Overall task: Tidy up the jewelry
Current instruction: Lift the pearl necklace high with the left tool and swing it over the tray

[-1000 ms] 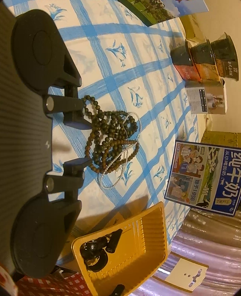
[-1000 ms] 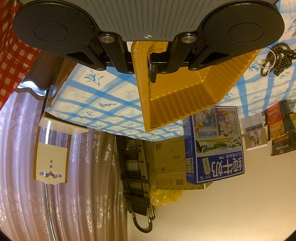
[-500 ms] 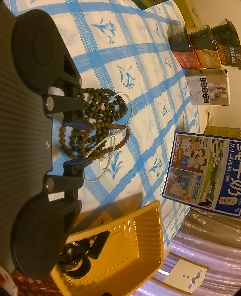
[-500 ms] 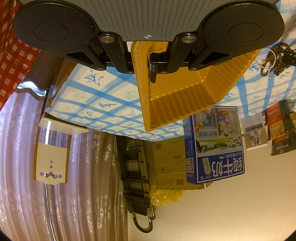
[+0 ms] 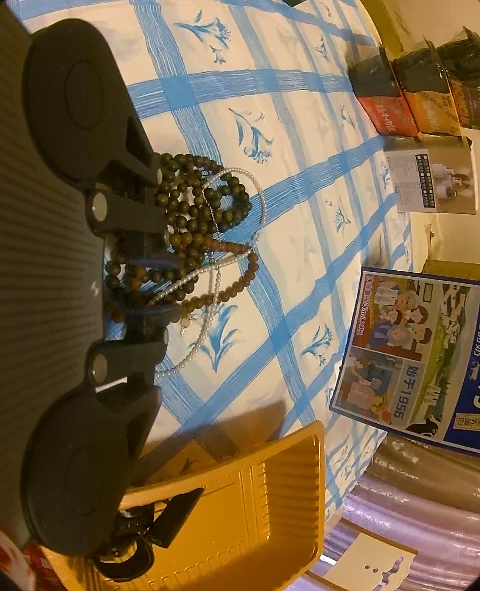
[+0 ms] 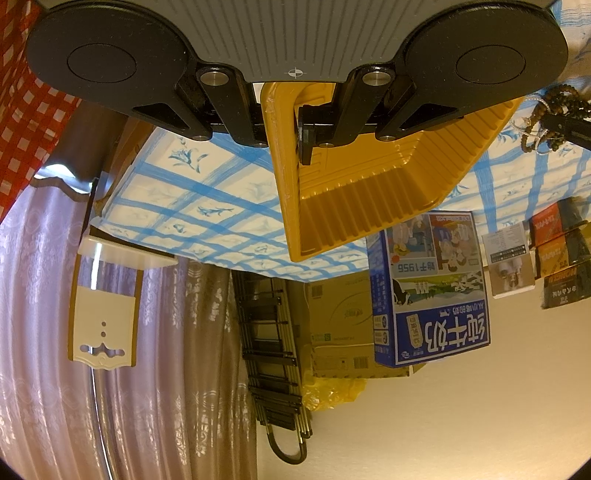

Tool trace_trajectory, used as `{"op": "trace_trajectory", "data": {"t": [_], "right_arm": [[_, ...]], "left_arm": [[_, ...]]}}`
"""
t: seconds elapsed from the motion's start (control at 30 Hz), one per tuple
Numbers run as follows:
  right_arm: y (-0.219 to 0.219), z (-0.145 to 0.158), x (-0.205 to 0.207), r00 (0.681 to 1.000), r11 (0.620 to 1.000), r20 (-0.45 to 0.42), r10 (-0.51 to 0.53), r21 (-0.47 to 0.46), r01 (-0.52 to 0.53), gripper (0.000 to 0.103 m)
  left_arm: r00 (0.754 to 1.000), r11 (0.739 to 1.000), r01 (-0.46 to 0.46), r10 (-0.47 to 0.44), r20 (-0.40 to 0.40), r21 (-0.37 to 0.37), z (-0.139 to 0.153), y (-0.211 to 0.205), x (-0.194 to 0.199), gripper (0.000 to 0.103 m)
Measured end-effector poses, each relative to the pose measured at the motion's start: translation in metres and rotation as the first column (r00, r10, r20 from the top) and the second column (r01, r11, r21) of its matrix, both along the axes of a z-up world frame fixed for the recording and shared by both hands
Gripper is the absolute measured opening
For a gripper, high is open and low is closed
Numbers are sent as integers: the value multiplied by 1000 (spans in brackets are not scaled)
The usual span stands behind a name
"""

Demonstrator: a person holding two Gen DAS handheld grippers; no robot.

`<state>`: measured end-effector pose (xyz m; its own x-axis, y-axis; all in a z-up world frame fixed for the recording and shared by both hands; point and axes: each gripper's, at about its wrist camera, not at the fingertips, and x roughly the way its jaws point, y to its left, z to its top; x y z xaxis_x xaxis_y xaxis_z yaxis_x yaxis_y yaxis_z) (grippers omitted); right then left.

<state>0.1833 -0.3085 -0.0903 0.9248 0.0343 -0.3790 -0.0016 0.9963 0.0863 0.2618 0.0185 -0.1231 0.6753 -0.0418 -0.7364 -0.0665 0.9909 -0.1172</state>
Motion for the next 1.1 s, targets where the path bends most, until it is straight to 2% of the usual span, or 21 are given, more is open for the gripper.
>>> {"op": "trace_trajectory", "data": {"t": [0.2, 0.47, 0.8, 1.1], "right_arm": [[0, 0, 0, 1000, 1000, 0, 0, -1, 0, 4], [0, 0, 0, 1000, 1000, 0, -1, 0, 1, 4], [0, 0, 0, 1000, 1000, 0, 0, 0, 0, 4], [0, -1, -1, 1000, 1000, 0, 1, -1, -1, 4]], "left_arm": [[1000, 1000, 7, -7, 9, 4, -1, 1, -3, 2], [999, 1000, 12, -12, 43, 3, 14, 11, -14, 2], [989, 1000, 23, -23, 146, 4, 63, 30, -31, 2], [965, 999, 50, -49, 256, 1, 118, 36, -46, 2]]}}
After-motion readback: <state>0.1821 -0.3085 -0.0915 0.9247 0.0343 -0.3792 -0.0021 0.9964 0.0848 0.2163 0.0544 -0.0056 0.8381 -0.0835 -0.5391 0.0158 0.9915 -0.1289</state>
